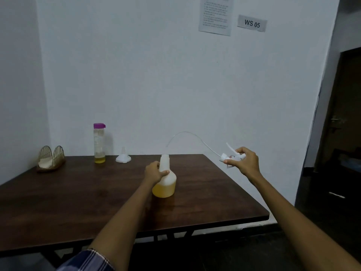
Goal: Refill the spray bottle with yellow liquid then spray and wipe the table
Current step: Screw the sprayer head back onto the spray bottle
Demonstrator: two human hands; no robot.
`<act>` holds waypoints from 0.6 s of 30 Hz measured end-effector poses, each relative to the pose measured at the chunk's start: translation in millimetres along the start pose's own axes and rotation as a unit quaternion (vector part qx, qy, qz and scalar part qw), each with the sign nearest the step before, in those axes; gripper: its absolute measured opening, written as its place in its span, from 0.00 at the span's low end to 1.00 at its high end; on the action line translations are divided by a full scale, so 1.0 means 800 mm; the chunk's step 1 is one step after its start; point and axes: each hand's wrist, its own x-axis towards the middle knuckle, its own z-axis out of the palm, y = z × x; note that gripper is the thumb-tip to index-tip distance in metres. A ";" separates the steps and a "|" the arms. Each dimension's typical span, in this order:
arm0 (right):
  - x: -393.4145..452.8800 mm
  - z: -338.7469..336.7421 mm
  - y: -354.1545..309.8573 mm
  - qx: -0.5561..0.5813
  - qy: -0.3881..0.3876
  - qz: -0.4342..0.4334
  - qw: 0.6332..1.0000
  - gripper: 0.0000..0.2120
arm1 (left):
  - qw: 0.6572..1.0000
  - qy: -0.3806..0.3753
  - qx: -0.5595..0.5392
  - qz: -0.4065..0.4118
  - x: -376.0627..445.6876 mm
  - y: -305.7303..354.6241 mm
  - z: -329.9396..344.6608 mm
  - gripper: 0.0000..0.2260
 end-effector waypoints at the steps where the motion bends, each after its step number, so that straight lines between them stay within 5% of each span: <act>1: -0.001 -0.001 0.001 -0.015 -0.006 -0.010 1.000 0.20 | 1.000 0.001 -0.001 -0.002 0.000 0.000 0.000 0.20; 18: 0.006 0.016 -0.034 -0.101 -0.078 -0.125 0.984 0.18 | 1.000 0.004 0.009 0.004 0.002 -0.001 -0.001 0.21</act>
